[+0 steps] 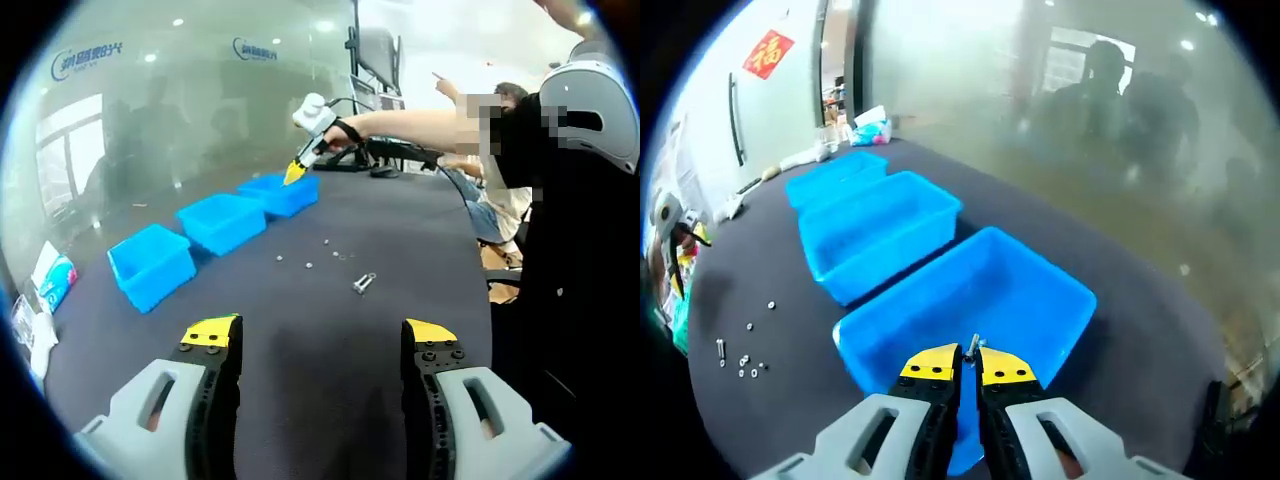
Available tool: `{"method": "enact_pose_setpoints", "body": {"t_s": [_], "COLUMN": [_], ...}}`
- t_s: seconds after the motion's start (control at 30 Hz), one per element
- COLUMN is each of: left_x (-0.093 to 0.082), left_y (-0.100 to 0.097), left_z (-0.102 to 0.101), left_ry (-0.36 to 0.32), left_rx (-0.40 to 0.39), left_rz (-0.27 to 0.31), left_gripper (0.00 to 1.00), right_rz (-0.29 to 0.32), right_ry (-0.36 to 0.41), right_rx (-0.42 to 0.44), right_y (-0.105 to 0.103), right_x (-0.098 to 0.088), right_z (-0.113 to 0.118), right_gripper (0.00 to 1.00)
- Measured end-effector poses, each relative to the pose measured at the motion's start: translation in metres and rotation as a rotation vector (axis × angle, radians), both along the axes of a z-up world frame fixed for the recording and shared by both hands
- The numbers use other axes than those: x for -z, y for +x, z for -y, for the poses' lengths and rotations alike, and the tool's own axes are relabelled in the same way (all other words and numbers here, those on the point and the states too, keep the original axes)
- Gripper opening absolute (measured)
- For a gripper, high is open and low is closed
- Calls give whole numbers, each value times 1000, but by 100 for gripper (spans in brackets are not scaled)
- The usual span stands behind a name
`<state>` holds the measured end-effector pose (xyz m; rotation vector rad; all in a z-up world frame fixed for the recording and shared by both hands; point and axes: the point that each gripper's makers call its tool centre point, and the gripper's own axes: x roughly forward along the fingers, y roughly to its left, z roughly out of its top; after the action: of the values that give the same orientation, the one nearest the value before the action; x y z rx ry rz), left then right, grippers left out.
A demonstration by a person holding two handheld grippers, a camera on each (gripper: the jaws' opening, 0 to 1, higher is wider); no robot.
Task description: Sort the screws, nuts, and washers into the corresponding bins
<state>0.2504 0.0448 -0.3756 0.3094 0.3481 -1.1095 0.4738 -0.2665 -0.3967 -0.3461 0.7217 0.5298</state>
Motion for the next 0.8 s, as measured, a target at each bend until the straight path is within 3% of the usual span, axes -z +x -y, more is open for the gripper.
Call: {"method": "enact_pose_setpoints", "body": {"t_s": [0.2,0.37,0.6,0.8], "left_x": [1,0,0,-3], "left_y": [-1,-2,-5,-5], "left_z": [-1,-1,-2,-3], "left_ry": [2,-5,-12,-30], "left_rx": [-6,-7,-3,-4], "left_rz": [-3,-3,-1,3], "left_gripper": [63,63,63,63], "right_rz": [-18,-14,10,86], "right_ry": [0,-43,-18,-23], "right_rx": [-23,-49,-43,-58], "right_y": [-3,-7,-14,-30], "right_x": [7,11,-7,-29], "right_z": [-4,-4,-12,-16], "right_gripper": [4,13,13,14]}}
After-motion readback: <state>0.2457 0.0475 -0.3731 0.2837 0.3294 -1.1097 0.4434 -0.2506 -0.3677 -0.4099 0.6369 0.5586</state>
